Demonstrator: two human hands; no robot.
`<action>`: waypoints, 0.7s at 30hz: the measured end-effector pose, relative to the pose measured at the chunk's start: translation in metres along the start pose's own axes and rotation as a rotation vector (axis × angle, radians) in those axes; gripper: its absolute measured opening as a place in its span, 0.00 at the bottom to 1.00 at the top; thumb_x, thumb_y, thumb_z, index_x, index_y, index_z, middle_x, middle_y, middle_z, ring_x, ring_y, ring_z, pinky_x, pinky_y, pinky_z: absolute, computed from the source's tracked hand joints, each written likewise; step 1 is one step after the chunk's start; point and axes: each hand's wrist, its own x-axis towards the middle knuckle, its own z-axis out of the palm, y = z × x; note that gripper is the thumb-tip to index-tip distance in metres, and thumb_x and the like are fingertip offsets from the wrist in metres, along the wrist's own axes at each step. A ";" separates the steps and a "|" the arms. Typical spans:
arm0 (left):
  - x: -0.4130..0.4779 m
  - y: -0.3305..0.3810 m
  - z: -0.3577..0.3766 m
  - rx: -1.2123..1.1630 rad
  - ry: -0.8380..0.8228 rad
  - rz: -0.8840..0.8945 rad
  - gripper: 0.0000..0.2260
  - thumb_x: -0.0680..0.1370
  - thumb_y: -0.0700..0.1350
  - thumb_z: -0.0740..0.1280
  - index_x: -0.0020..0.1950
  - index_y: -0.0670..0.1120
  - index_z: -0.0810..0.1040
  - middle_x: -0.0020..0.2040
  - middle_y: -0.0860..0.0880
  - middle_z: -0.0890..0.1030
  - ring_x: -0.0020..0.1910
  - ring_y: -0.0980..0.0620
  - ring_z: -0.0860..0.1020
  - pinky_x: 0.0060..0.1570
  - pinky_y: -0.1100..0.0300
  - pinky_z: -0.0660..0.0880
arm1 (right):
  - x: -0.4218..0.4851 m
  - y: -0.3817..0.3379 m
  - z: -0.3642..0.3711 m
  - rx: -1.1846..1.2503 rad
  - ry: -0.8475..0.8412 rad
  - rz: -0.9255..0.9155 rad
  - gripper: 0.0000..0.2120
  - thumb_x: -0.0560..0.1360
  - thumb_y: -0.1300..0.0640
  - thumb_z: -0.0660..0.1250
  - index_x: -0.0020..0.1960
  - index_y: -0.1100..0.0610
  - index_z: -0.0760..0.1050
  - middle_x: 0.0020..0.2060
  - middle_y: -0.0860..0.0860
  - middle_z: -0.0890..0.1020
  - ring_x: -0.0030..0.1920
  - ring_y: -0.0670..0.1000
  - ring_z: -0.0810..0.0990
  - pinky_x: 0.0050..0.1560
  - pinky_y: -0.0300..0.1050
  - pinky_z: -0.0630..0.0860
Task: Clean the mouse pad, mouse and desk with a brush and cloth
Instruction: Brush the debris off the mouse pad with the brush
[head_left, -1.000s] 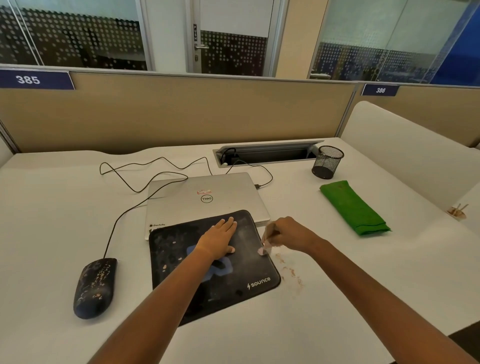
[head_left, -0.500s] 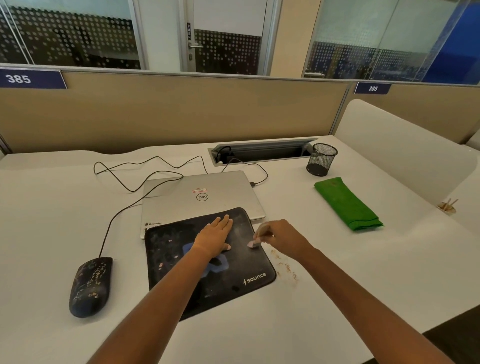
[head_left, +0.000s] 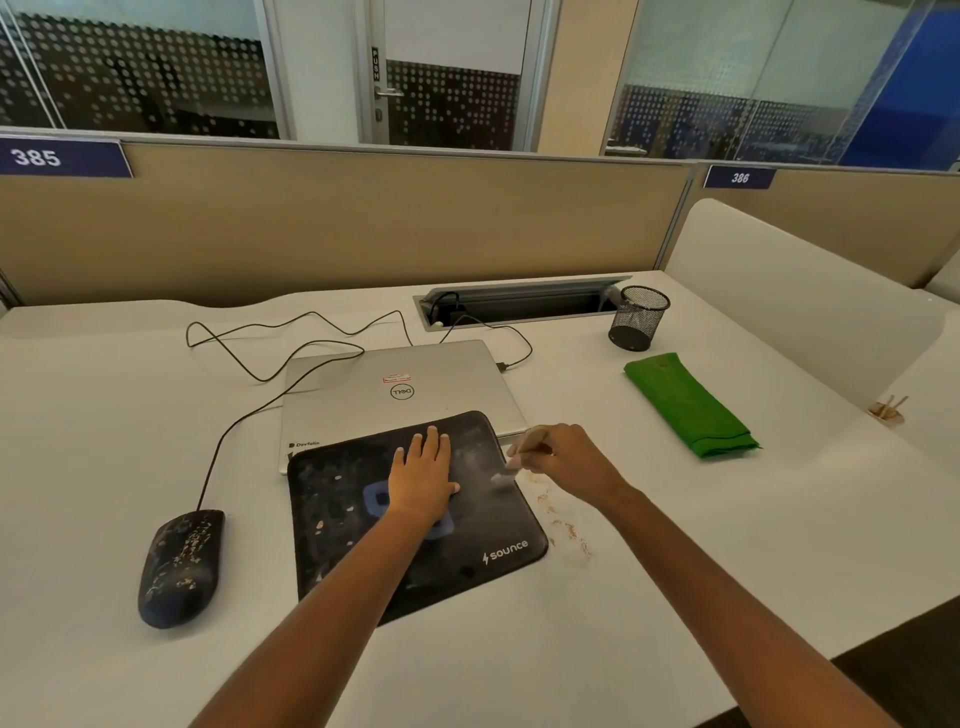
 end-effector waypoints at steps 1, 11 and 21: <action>-0.003 0.002 0.004 -0.015 0.029 -0.037 0.30 0.82 0.52 0.56 0.78 0.44 0.44 0.78 0.44 0.45 0.77 0.43 0.47 0.75 0.48 0.49 | 0.001 0.000 0.006 -0.005 0.014 0.001 0.04 0.72 0.65 0.68 0.45 0.64 0.81 0.47 0.57 0.84 0.42 0.46 0.78 0.46 0.35 0.73; -0.016 -0.001 0.027 -0.095 0.119 -0.136 0.29 0.82 0.57 0.50 0.78 0.47 0.43 0.78 0.44 0.43 0.78 0.45 0.45 0.74 0.43 0.52 | -0.031 0.016 -0.010 -0.077 -0.246 0.096 0.09 0.71 0.70 0.65 0.34 0.61 0.78 0.37 0.50 0.81 0.33 0.42 0.75 0.36 0.30 0.72; -0.022 -0.017 0.020 -0.133 0.051 -0.053 0.29 0.82 0.53 0.53 0.78 0.45 0.44 0.78 0.45 0.42 0.78 0.46 0.45 0.75 0.47 0.51 | 0.004 -0.015 0.003 -0.030 0.150 -0.131 0.08 0.75 0.62 0.66 0.50 0.64 0.81 0.51 0.59 0.83 0.49 0.51 0.80 0.49 0.35 0.73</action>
